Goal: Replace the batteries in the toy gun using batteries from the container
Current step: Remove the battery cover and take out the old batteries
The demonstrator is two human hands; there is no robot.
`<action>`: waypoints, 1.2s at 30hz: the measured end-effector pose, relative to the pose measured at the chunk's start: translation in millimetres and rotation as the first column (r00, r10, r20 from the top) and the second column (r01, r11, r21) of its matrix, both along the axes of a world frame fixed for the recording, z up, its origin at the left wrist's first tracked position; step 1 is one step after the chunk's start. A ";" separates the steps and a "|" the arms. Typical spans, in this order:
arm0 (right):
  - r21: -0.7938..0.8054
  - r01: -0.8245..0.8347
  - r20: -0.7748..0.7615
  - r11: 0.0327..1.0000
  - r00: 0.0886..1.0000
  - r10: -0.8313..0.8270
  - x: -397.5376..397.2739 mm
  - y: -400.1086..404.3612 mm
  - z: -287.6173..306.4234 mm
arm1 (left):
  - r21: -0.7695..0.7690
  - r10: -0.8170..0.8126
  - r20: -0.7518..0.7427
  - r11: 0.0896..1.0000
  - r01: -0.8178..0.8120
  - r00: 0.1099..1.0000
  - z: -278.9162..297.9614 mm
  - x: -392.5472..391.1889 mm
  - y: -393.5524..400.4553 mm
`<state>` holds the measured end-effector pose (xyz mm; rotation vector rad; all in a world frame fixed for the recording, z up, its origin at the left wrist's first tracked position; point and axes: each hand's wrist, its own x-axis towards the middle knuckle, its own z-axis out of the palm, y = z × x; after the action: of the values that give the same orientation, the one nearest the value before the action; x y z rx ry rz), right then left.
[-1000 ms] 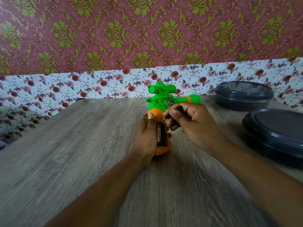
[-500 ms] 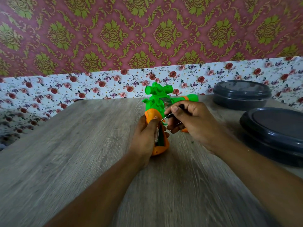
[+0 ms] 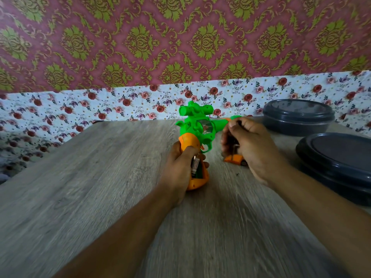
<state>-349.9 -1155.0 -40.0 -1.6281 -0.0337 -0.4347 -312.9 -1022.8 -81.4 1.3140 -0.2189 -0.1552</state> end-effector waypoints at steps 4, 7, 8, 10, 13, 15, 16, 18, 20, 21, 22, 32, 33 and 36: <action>-0.335 -0.165 -0.222 0.928 0.971 0.093 -3.8 6.4 -4.7 | 0.022 0.014 0.041 1.000 -0.015 0.999 -2.3 1.2 0.4; -0.295 -0.226 -0.199 0.929 0.965 0.171 -4.3 13.7 -12.7 | 0.064 0.034 0.062 0.997 -0.038 0.998 -4.9 2.5 0.7; -0.279 -0.211 -0.185 0.937 0.969 0.163 -4.3 15.5 -14.4 | 0.059 0.036 0.057 0.997 -0.040 0.998 -5.3 2.5 0.6; -0.228 -0.169 -0.168 0.959 0.977 0.132 -2.3 18.2 -16.7 | 0.056 0.032 0.056 0.998 -0.035 0.998 -5.4 2.7 0.9; -0.143 -0.064 -0.122 0.988 0.991 0.047 0.5 16.4 -13.0 | 0.036 0.016 0.059 0.999 -0.018 0.998 -4.0 1.2 0.6; -0.130 0.036 -0.091 0.991 0.995 -0.048 1.5 7.9 -5.5 | 0.018 0.017 0.049 1.000 -0.018 0.999 -3.8 1.7 0.7; -0.193 0.097 -0.072 0.976 0.991 -0.112 2.1 0.9 -2.1 | 0.013 0.019 0.040 1.000 -0.020 0.999 -3.8 2.0 0.7; -0.515 0.231 0.002 0.826 0.963 -0.268 3.6 -16.1 0.7 | 0.007 0.027 0.030 1.000 -0.028 0.999 -4.3 3.2 0.8; -0.785 0.284 0.063 0.551 0.921 -0.385 3.1 -31.2 0.3 | 0.017 0.039 0.037 0.999 -0.039 0.999 -5.2 4.3 0.4; -0.844 0.271 0.060 0.462 0.905 -0.421 2.6 -37.1 -0.8 | 0.021 0.048 0.041 0.999 -0.049 0.998 -5.4 4.8 -0.1; -0.874 0.248 0.037 0.418 0.892 -0.451 2.5 -41.9 -2.6 | 0.026 0.057 0.043 0.998 -0.058 0.997 -5.6 5.4 -0.1; -0.935 0.133 -0.092 0.329 0.804 -0.587 3.9 -53.3 -18.3 | 0.145 0.134 0.053 0.979 -0.140 0.990 -6.9 10.7 1.5; -0.931 0.138 -0.095 0.338 0.802 -0.589 3.1 -54.0 -18.5 | 0.181 0.135 0.053 0.973 -0.143 0.989 -6.7 11.3 1.7; -0.922 0.139 -0.107 0.362 0.806 -0.582 2.0 -55.9 -17.4 | 0.258 0.142 0.021 0.956 -0.142 0.990 -6.5 14.9 3.6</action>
<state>-347.8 -1210.9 -57.4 -2.8215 0.5676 -0.4150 -298.0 -1019.2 -87.9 1.5850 -0.1067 -0.0612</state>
